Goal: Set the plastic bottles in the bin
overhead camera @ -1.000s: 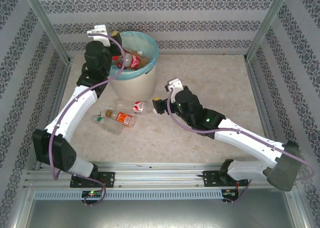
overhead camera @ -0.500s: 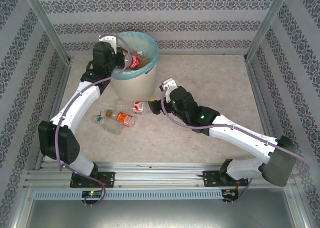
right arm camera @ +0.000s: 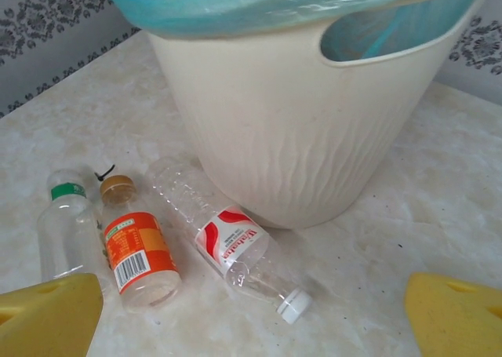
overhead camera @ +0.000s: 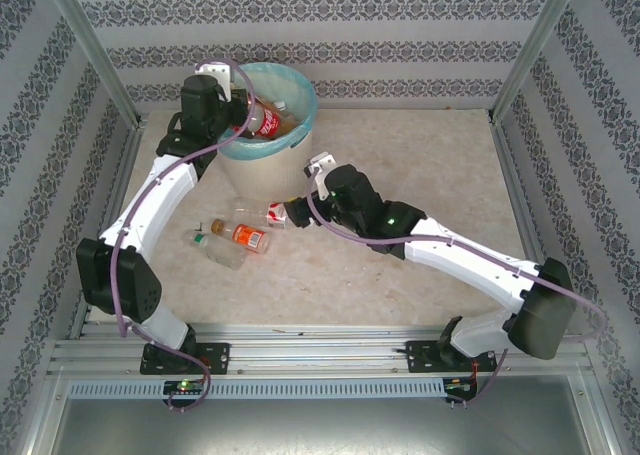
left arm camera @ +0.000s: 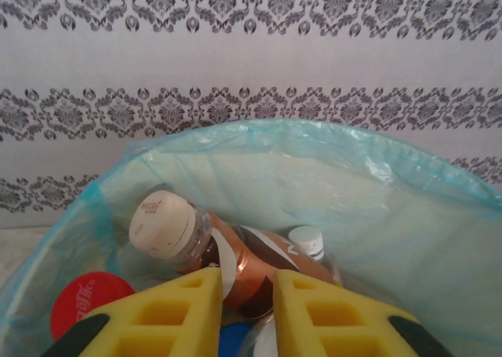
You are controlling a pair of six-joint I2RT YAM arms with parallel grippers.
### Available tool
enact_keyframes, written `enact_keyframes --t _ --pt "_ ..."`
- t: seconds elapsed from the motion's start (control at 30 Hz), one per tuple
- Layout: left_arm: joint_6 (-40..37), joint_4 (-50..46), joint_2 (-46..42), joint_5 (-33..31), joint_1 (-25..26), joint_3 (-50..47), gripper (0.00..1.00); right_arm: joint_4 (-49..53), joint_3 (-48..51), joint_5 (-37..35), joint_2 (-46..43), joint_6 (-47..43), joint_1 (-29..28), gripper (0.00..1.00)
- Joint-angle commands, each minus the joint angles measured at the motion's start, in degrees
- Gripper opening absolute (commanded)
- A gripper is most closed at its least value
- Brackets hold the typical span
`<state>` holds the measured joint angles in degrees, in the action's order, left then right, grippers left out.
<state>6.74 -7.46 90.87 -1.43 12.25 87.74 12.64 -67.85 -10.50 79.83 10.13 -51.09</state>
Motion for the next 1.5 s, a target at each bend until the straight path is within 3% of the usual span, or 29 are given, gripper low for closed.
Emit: enact_keyframes --t 0.0,0.27,0.43,0.57,0.7,1.23,1.47 --pt "0.4 -0.7 -6.9 1.0 -0.5 1.8 0.30 2.0 -4.3 5.3 2.4 -3.5 0.5 0.98" --pt "2.0 -2.2 -22.5 0.8 -0.5 -10.6 0.43 6.8 -13.5 18.5 15.8 -16.6 -2.1 0.91" --pt "0.5 -2.7 -35.7 -2.5 -0.6 -23.9 0.58 8.1 -19.1 20.4 26.9 -21.3 -5.3 0.80" --pt "-3.5 0.7 -45.8 -12.3 -0.5 -35.2 0.62 8.6 -22.5 19.1 33.7 -22.6 -5.4 0.80" --pt "-6.2 2.2 -51.9 -15.7 -0.6 -41.2 0.65 9.6 -24.3 17.5 37.8 -25.4 -5.4 0.82" --pt "-6.7 3.0 -54.5 -14.3 -0.6 -41.9 0.66 13.5 -29.7 10.3 47.3 -29.3 -5.2 0.85" --pt "-6.9 2.8 -54.3 -14.0 -0.6 -41.2 0.66 14.2 -28.1 9.7 45.2 -28.9 -5.0 0.68"
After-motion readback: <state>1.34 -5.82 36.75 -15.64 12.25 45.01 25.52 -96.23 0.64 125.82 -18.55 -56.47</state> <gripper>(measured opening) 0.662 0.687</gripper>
